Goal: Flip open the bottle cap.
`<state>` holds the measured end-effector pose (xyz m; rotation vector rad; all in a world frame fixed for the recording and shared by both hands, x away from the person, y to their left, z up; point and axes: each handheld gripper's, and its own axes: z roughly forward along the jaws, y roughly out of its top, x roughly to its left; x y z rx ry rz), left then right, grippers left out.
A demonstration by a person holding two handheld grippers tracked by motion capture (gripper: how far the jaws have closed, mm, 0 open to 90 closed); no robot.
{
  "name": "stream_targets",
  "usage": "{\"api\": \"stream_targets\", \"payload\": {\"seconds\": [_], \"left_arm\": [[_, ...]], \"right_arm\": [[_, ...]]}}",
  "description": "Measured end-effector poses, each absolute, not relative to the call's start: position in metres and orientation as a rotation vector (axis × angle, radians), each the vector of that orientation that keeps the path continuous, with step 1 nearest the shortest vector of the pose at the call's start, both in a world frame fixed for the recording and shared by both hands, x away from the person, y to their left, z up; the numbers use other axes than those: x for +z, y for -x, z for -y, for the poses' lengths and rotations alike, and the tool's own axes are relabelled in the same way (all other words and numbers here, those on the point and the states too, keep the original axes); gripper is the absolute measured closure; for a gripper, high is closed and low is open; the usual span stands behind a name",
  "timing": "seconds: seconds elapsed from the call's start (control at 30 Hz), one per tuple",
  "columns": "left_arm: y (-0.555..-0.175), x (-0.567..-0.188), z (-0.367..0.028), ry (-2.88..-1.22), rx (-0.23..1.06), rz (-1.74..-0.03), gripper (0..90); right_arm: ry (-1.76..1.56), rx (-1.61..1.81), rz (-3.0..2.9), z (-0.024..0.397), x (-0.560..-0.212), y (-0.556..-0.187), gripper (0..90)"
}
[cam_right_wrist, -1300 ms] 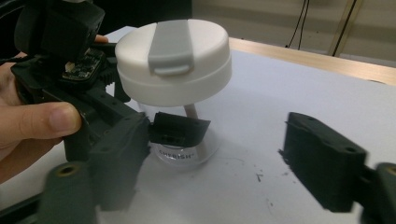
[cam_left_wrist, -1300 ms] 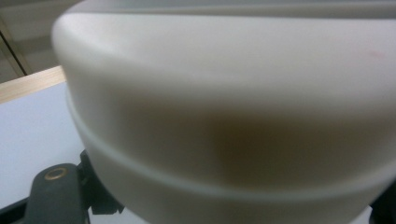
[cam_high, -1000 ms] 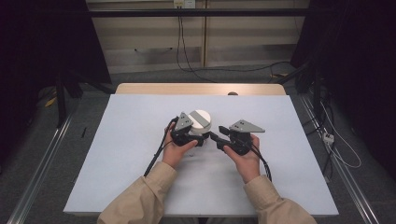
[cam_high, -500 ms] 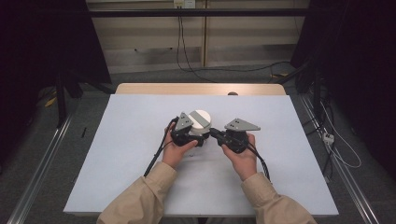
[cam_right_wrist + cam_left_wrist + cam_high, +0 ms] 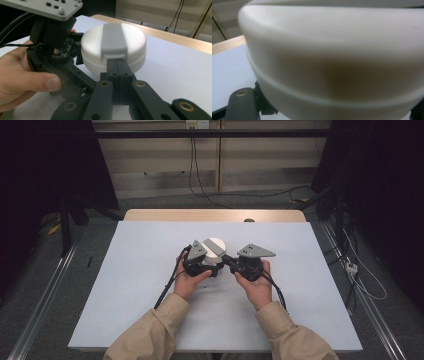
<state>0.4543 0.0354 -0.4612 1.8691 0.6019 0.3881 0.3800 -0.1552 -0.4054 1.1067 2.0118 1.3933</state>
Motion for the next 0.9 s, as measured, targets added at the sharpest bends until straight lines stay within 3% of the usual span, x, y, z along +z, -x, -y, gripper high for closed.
{"api": "stream_targets", "payload": {"seconds": [0.9], "left_arm": [[-0.454, -0.461, -0.035, -1.867, 0.383, -0.606, 18.5]], "right_arm": [[-1.035, 1.424, -1.980, 0.147, -0.372, -0.395, 90.0]]}}
